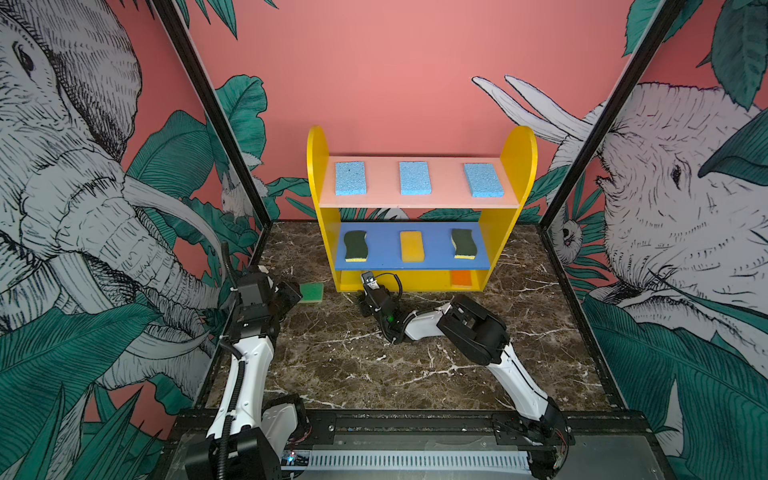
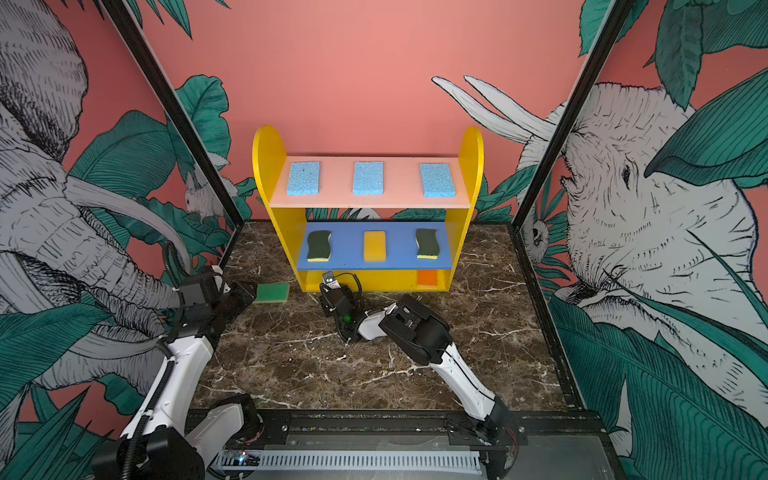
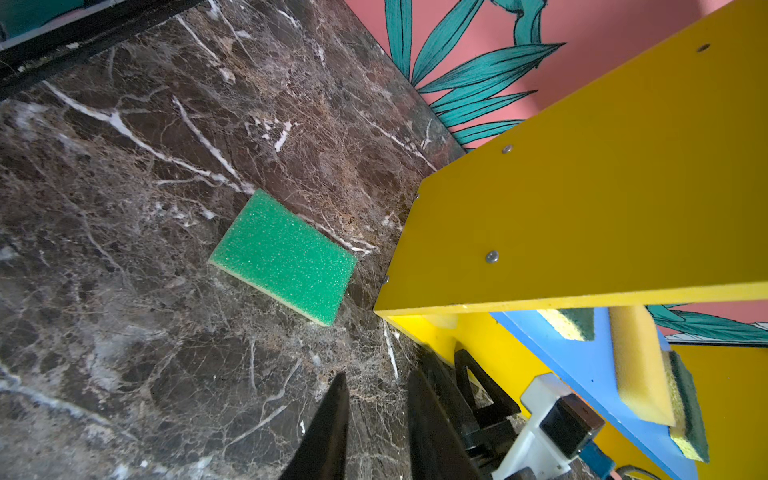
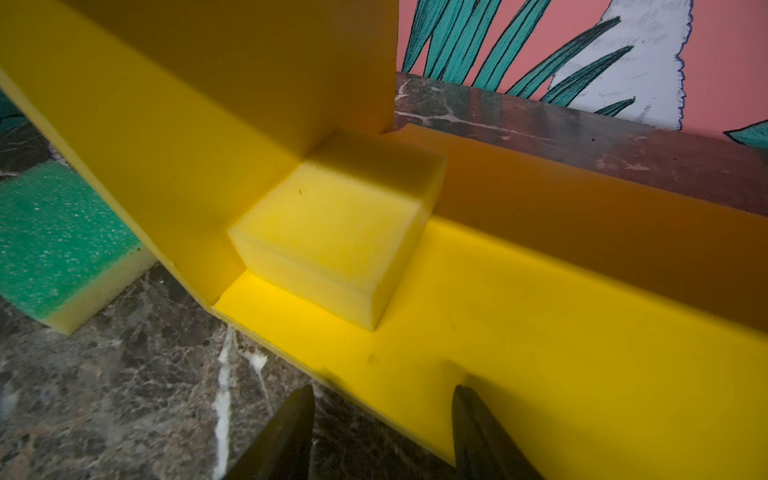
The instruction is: Place and organize the cleaning sponges onto the shelf
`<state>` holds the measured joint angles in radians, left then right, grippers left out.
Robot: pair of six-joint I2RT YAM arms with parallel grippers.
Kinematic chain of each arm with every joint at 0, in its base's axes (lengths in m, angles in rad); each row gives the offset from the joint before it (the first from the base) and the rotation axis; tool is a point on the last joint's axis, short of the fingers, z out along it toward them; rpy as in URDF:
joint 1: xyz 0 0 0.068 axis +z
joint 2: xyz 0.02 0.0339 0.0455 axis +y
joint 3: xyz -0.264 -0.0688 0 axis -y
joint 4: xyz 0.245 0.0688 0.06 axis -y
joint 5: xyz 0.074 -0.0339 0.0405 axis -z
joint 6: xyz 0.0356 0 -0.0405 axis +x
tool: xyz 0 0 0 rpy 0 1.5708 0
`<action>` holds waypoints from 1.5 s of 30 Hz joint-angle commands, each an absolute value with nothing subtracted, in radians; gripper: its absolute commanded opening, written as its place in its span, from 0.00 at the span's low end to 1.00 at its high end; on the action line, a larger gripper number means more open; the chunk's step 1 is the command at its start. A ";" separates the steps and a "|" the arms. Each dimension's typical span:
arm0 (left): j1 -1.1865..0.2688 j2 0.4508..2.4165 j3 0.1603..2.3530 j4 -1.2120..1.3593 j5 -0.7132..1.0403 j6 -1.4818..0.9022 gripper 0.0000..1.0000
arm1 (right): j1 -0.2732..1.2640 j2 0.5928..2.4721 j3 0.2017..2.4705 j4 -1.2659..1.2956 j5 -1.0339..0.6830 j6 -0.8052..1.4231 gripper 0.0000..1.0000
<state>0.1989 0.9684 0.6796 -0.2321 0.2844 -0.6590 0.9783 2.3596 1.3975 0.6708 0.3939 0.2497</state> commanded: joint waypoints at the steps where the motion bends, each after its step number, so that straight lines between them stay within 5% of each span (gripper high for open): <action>1: 0.203 0.949 0.667 -0.207 0.293 -0.664 0.27 | 0.986 2.344 1.391 0.726 0.455 0.205 0.54; 45: 0.203 0.938 0.650 -0.201 0.310 -0.658 0.29 | 0.952 2.408 1.630 0.390 0.434 0.253 0.62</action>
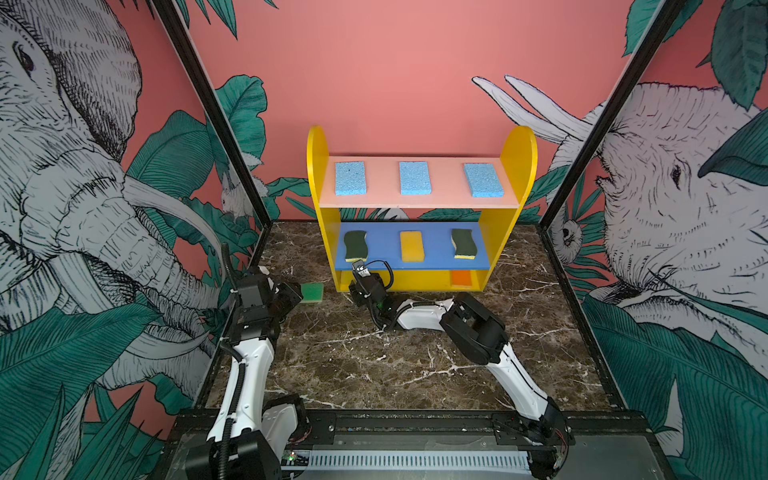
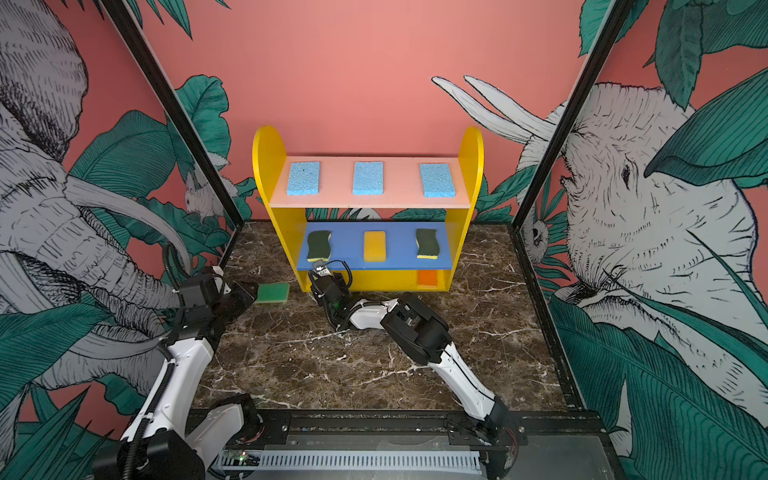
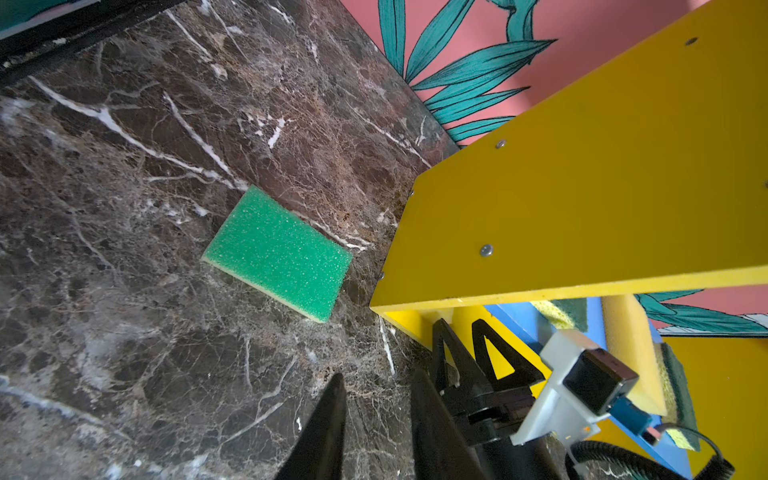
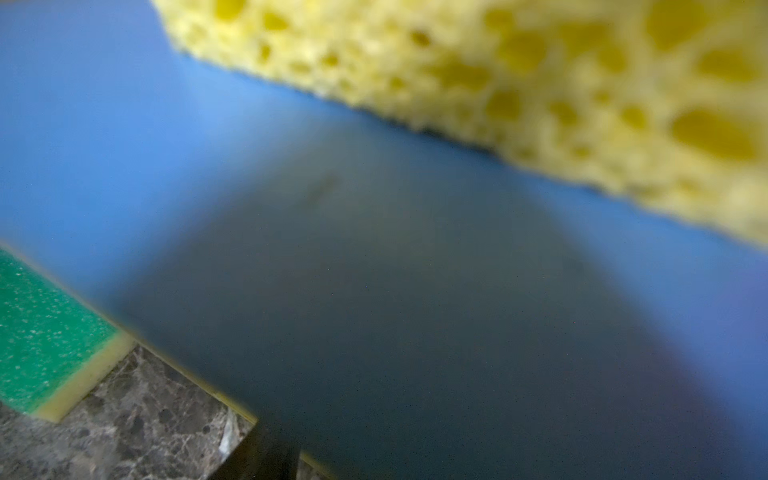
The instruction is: Place and organize the cleaning sponges onto the shelf
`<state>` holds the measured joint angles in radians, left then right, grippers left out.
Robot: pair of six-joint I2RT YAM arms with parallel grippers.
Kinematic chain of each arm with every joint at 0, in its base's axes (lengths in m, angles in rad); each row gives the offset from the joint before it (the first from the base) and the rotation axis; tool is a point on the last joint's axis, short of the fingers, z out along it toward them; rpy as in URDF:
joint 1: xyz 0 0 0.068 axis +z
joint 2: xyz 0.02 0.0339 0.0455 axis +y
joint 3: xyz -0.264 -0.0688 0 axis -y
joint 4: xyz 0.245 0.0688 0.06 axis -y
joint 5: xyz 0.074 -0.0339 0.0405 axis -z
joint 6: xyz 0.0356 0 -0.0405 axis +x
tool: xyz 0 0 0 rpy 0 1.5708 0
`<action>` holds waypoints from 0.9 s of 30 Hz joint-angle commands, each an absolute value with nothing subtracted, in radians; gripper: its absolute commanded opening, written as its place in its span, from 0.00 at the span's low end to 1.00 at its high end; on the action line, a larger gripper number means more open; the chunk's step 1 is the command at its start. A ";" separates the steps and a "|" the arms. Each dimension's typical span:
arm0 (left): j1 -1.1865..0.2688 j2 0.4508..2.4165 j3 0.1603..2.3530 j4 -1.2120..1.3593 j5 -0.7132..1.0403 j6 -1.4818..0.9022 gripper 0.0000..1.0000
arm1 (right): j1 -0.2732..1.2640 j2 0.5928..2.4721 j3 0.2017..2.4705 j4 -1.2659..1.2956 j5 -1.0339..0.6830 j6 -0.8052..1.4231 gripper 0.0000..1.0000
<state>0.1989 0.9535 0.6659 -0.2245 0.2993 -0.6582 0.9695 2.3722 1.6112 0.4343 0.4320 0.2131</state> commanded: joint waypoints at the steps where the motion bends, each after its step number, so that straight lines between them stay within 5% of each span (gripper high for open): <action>1: 0.202 0.938 0.649 -0.200 0.310 -0.659 0.29 | 0.951 2.410 1.632 0.386 0.432 0.254 0.61; 27: 0.202 0.937 0.643 -0.187 0.321 -0.672 0.30 | 0.981 2.411 1.626 0.396 0.411 0.165 0.55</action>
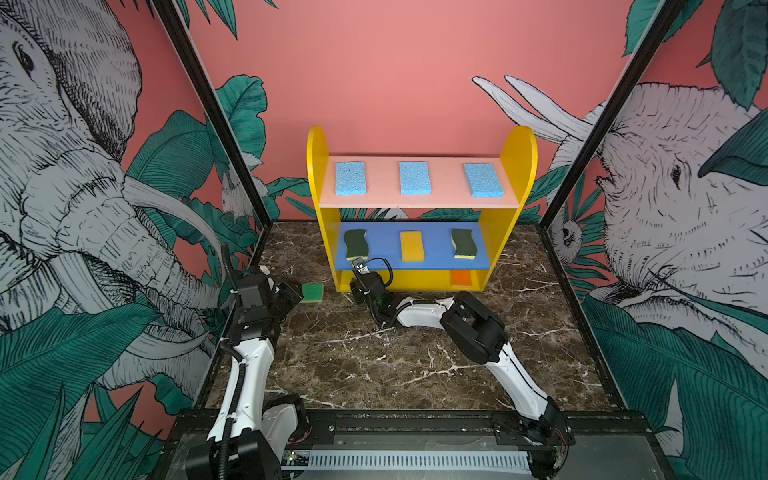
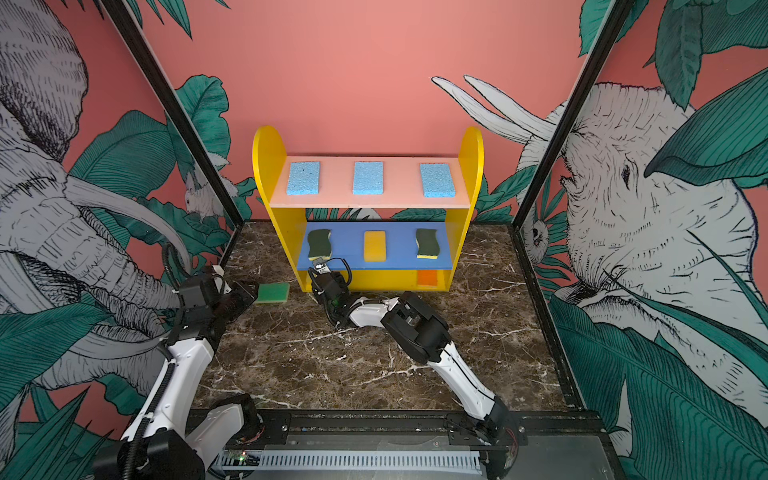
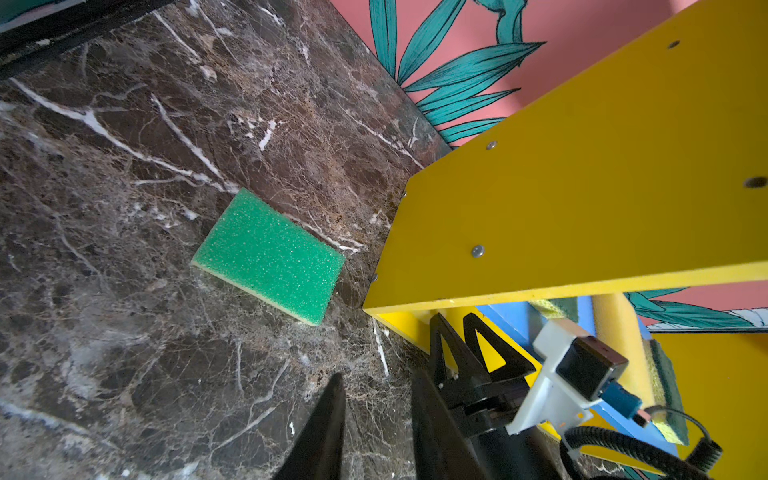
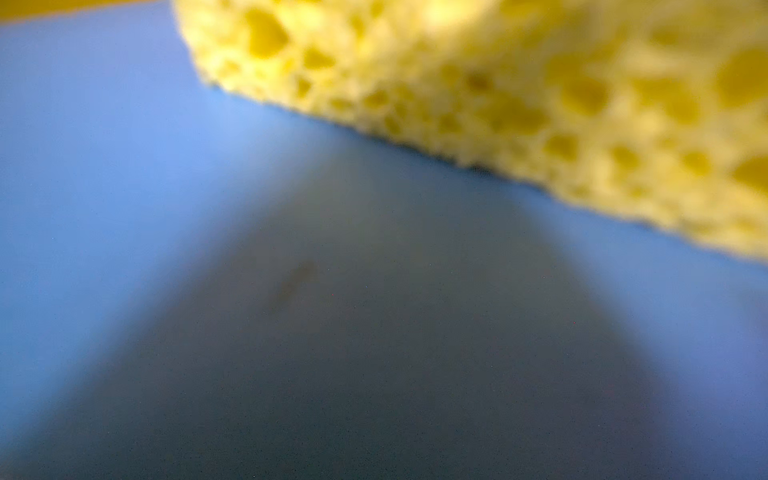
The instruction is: Place and organize the cleaning sponges onto the shelf
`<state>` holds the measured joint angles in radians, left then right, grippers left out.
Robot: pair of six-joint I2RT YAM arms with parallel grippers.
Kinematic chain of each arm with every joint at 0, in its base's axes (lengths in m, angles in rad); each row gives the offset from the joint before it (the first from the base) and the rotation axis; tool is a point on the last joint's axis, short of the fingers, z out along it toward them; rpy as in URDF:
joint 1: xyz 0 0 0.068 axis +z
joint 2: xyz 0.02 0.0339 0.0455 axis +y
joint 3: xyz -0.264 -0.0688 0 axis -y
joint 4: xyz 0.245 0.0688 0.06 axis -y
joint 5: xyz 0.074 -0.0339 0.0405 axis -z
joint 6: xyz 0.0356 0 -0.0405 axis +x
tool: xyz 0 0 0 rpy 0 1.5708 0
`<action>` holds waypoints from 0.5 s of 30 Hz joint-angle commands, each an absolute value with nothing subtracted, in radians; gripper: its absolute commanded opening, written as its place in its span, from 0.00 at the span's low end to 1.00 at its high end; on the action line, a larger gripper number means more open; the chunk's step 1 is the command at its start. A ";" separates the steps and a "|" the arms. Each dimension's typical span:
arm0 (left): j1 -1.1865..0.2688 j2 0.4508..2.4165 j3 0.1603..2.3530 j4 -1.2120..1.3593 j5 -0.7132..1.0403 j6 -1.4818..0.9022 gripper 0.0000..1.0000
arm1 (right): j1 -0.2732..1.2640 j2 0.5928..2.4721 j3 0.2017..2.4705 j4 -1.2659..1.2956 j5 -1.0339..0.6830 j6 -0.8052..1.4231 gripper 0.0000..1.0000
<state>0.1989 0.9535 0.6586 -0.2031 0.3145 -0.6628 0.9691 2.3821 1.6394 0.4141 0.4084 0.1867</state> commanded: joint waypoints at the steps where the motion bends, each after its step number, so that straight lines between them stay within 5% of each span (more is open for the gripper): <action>1: 0.201 0.935 0.643 -0.187 0.321 -0.673 0.30 | 0.980 2.413 1.630 0.391 0.412 0.163 0.55; 15: 0.202 0.936 0.652 -0.184 0.321 -0.673 0.30 | 0.989 2.436 1.698 0.305 0.423 0.149 0.51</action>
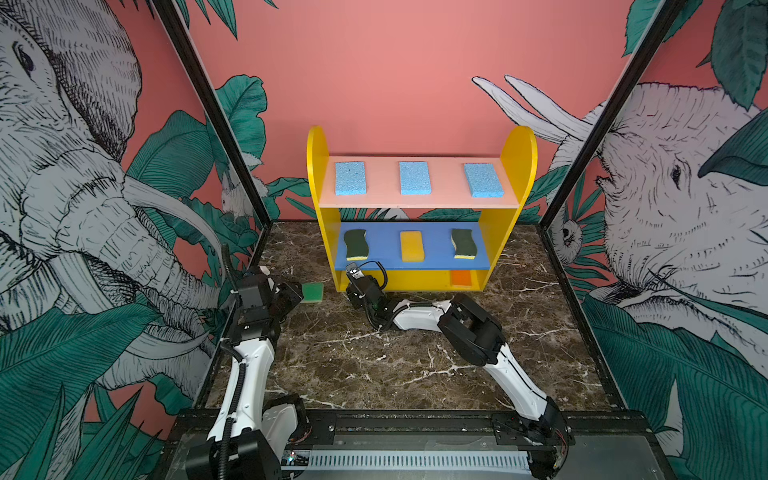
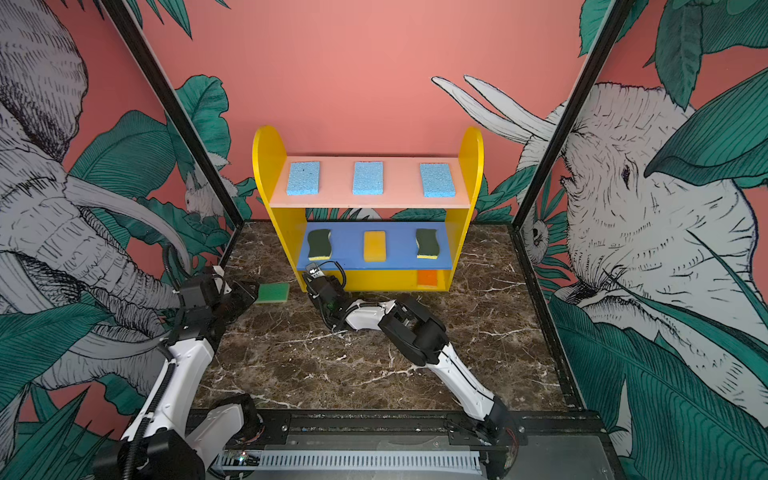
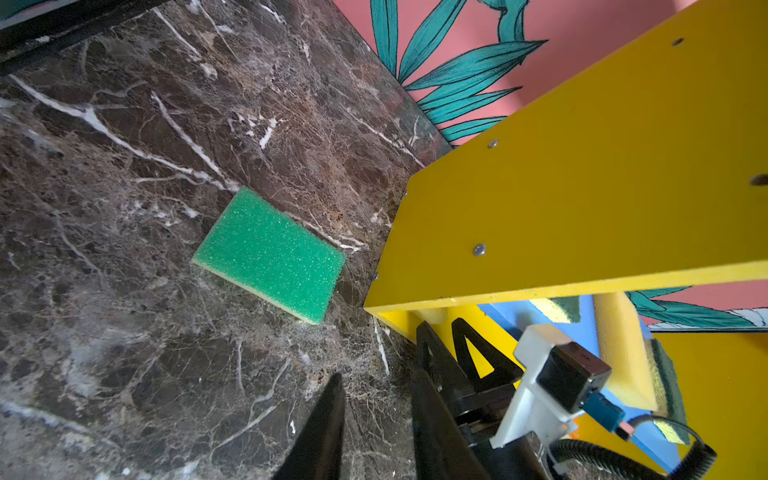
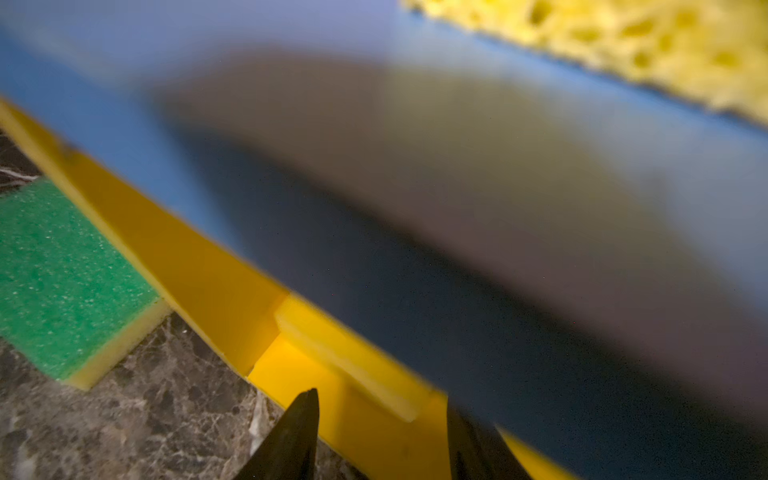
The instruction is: Place and organize the cleaning sponges onto the shelf
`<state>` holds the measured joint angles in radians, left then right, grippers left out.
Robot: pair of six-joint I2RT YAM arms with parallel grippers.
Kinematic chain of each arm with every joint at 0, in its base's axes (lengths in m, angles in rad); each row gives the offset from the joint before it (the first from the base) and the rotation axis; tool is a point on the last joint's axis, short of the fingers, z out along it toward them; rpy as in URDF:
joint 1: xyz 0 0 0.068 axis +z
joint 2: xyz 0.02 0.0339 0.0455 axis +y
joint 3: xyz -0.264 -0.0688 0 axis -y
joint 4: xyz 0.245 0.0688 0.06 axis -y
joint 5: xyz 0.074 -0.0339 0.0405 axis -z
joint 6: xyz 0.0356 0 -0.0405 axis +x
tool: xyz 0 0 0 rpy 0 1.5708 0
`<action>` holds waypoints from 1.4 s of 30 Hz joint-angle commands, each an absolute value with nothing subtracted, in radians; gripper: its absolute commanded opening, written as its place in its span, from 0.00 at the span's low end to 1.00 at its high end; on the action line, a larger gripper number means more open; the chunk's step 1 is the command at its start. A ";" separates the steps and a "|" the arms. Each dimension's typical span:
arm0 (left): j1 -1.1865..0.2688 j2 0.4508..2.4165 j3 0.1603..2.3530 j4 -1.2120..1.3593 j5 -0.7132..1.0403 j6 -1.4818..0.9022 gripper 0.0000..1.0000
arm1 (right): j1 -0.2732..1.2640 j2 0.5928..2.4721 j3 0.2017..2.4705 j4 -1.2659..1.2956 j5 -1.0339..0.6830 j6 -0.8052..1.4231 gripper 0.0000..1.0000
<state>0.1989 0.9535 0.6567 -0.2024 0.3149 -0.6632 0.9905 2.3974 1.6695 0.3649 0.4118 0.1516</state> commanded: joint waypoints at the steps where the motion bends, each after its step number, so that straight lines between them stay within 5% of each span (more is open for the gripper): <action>1: 0.202 0.937 0.653 -0.186 0.321 -0.673 0.30 | 0.989 2.437 1.699 0.304 0.423 0.149 0.51; 15: 0.202 0.937 0.652 -0.186 0.322 -0.671 0.31 | 0.987 2.448 1.723 0.279 0.422 0.147 0.37; 30: 0.197 0.923 0.648 -0.200 0.318 -0.664 0.32 | 0.988 2.410 1.632 0.381 0.425 0.131 0.01; 42: 0.178 0.897 0.625 -0.242 0.339 -0.632 0.28 | 1.009 2.268 1.378 0.625 0.419 0.061 0.00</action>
